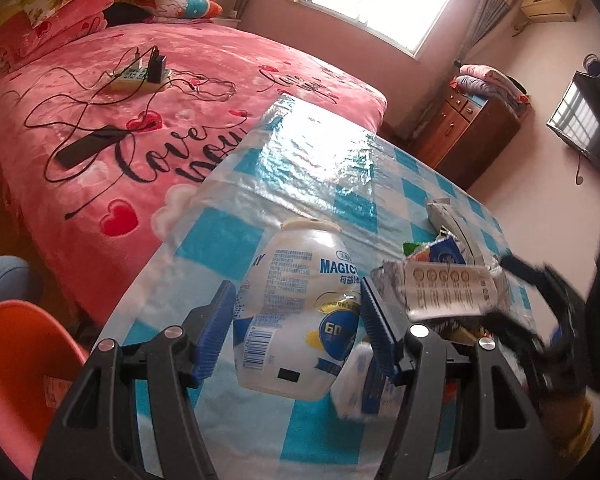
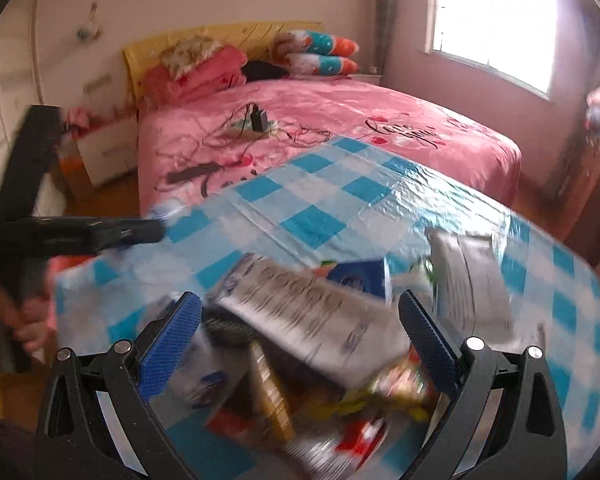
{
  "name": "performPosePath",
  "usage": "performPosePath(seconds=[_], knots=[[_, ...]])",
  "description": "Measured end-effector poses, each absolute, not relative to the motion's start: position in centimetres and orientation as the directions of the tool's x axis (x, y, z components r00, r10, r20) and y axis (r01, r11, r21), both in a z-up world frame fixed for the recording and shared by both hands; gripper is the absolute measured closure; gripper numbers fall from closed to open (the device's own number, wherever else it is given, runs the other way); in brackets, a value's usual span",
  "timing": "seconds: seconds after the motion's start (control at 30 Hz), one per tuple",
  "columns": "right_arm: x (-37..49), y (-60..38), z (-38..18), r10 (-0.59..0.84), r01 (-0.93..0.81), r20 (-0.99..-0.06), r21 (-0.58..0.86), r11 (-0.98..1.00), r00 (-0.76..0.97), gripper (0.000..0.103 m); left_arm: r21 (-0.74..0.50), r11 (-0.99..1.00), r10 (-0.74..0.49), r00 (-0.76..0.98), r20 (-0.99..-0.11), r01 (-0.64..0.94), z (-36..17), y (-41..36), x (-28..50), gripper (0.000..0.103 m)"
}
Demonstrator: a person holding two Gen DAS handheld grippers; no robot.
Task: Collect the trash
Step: 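Grasp the blue carton with the right tool while the left tool holds the yogurt bottle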
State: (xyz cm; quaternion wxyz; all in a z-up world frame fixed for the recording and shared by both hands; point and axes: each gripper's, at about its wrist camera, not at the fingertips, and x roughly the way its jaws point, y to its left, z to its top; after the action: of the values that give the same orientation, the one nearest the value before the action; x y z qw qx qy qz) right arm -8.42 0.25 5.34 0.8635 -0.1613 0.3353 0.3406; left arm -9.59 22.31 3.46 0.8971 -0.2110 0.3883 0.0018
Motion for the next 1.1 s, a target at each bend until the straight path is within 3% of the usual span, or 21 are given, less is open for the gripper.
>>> performPosePath(seconds=[0.07, 0.13, 0.4, 0.63, 0.83, 0.97, 1.1], knots=[[-7.4, 1.2, 4.6, 0.458, -0.730, -0.728, -0.086, 0.678, 0.511, 0.011, -0.375, 0.912, -0.158, 0.698, -0.698, -0.168, 3.3, 22.4, -10.3, 0.040], [-6.3, 1.9, 3.5, 0.422, -0.752, -0.773, -0.107, 0.650, 0.474, 0.027, -0.375, 0.911, -0.158, 0.694, -0.702, -0.172, 3.0, 22.7, -10.9, 0.040], [-5.7, 1.1, 2.6, 0.487, -0.809, -0.840, 0.104, 0.579, 0.240, 0.026, -0.390, 0.902, -0.168, 0.682, -0.712, -0.184, 2.1, 23.6, -12.1, 0.040], [-8.3, 1.1, 2.2, 0.467, -0.818, -0.857, 0.099, 0.567, 0.220, 0.020, -0.407, 0.896, -0.186, 0.681, -0.709, -0.179, 1.3, 23.4, -12.1, 0.040], [-9.4, 0.8, 2.0, 0.475, -0.810, -0.841, 0.078, 0.581, 0.259, 0.020, -0.416, 0.893, -0.199, 0.679, -0.707, -0.171, 0.8, 23.3, -12.1, 0.040], [-9.2, -0.1, 2.3, 0.507, -0.780, -0.826, 0.141, 0.610, 0.247, 0.039, -0.419, 0.893, -0.207, 0.678, -0.705, -0.164, 0.7, 23.1, -12.1, 0.040], [-9.1, -0.9, 3.2, 0.517, -0.748, -0.810, 0.154, 0.645, 0.279, 0.067, -0.424, 0.892, -0.213, 0.684, -0.698, -0.154, 0.9, 22.9, -12.4, 0.040]])
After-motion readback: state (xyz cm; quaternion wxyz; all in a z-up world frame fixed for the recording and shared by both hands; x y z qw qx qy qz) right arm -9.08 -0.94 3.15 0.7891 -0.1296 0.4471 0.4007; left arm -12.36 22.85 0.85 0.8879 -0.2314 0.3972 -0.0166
